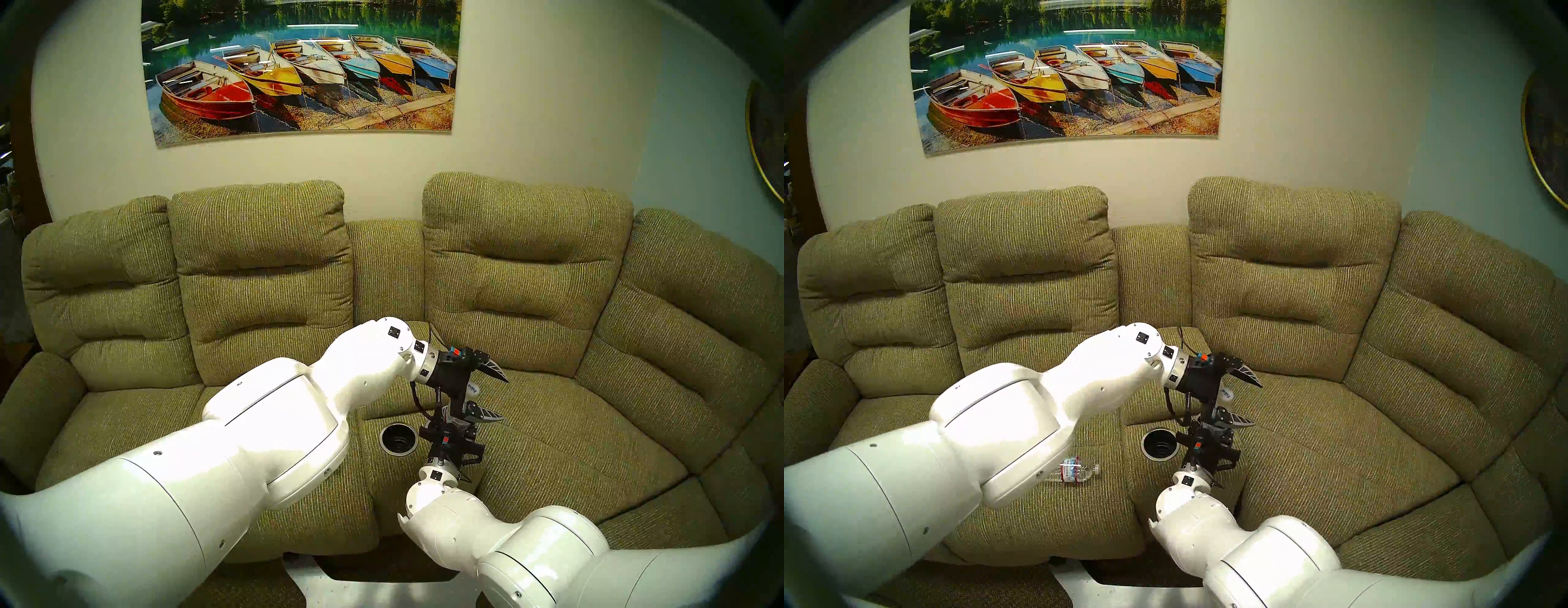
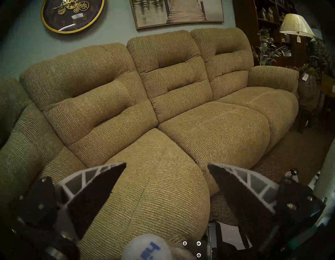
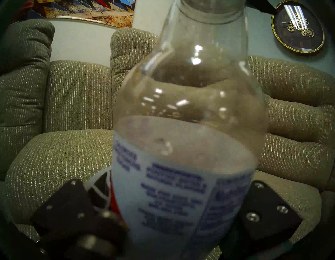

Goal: Put bottles into cup holders

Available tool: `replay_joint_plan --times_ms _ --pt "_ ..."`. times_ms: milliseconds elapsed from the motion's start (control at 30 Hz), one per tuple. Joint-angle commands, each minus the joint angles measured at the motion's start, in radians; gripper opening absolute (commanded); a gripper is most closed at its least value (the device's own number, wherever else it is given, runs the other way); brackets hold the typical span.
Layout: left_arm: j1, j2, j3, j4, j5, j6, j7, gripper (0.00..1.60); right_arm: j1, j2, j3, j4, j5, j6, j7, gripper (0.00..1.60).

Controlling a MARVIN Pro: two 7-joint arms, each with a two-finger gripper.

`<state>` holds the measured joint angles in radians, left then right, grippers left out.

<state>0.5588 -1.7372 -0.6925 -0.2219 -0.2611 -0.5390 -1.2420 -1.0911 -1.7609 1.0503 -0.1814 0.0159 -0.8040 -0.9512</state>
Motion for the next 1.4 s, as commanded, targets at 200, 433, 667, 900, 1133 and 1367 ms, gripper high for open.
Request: replay_joint_plan --times_ms 200,433,667,900,1133,1367 --pt "0.05 0.085 -0.046 -0.006 -0.042 -0.041 -0.055 1.6 0.051 -0.035 0.046 -0.004 0.048 0.022 0.039 0.0" --pt "0.09 0.129 -0.065 0.002 -0.058 -0.061 -0.037 1.6 0.058 -0.038 0.062 0.001 0.063 0.053 0.072 0.0" --pt "0.11 0.166 -0.085 -0.007 -0.077 -0.095 -0.012 1.6 0.058 -0.043 0.072 0.008 0.072 0.082 0.107 0.0" --pt "0.089 0.198 -0.113 -0.05 -0.096 -0.154 0.021 1.6 0.031 -0.047 0.076 0.019 0.075 0.091 0.137 0.0" --pt "0.091 0.209 -0.131 -0.097 -0.109 -0.203 0.055 1.6 0.029 -0.049 0.078 0.022 0.084 0.088 0.155 0.0" --pt "0.151 0.24 -0.132 -0.098 -0.114 -0.202 0.091 1.6 0.041 -0.042 0.081 0.021 0.089 0.089 0.17 0.0"
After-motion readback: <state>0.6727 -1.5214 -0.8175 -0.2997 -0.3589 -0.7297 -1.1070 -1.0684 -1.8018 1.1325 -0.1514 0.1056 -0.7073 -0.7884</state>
